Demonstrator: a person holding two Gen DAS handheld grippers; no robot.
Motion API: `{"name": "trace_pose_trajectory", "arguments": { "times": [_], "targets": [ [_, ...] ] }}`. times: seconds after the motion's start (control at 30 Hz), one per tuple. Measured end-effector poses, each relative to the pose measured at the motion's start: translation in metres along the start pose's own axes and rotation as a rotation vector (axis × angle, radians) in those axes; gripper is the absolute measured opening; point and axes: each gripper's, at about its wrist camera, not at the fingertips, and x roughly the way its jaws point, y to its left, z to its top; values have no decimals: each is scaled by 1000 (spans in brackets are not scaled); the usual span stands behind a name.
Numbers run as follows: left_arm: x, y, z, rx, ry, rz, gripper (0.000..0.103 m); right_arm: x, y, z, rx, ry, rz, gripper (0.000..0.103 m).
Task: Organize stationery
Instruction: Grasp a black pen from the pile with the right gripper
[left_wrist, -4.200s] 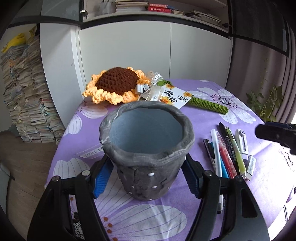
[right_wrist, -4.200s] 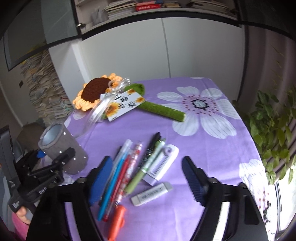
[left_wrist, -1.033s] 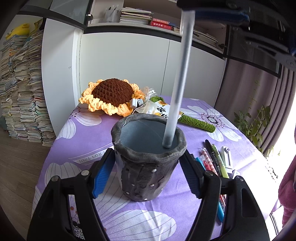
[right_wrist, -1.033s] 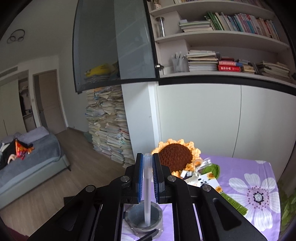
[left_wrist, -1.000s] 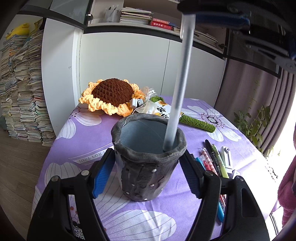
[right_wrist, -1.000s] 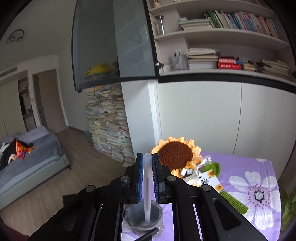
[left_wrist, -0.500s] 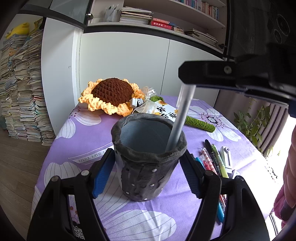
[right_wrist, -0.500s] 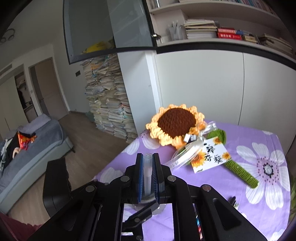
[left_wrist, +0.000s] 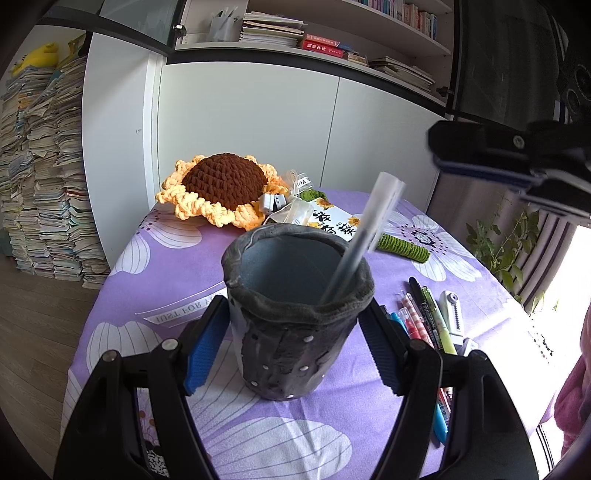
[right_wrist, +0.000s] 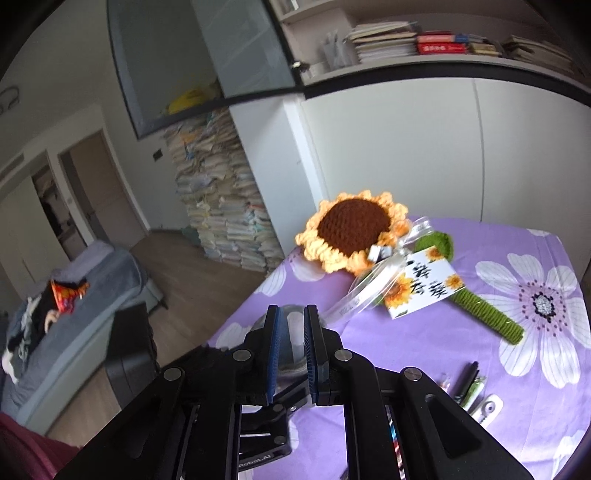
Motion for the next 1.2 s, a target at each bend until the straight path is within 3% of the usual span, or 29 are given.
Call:
{"name": "trace_pose_trajectory", "arguments": {
  "times": [0.1,0.2,0.37,0.53,0.73,0.8,0.87,0.93,1.2],
  "targets": [
    [0,0,0,0,0,0,71,-7,-16,4,34,-4,-105,11],
    [0,0,0,0,0,0,71,10,-40,-1,100,120,-189,11],
    [0,0,0,0,0,0,71,57,-65,-25,159,346,-210,11],
    [0,0,0,0,0,0,71,87,-73,-35,169,456,-219,11],
    [0,0,0,0,0,0,71,99,-74,-35,151,506,-272,12],
    [0,0,0,0,0,0,71,100,-77,-36,149,512,-286,17],
    [0,0,0,-1,0,0,71,100,-80,-36,153,515,-299,30],
    [0,0,0,-1,0,0,71,98,-81,-36,153,510,-302,33],
    [0,0,0,-1,0,0,71,109,-83,-39,151,538,-300,33]
  ]
}}
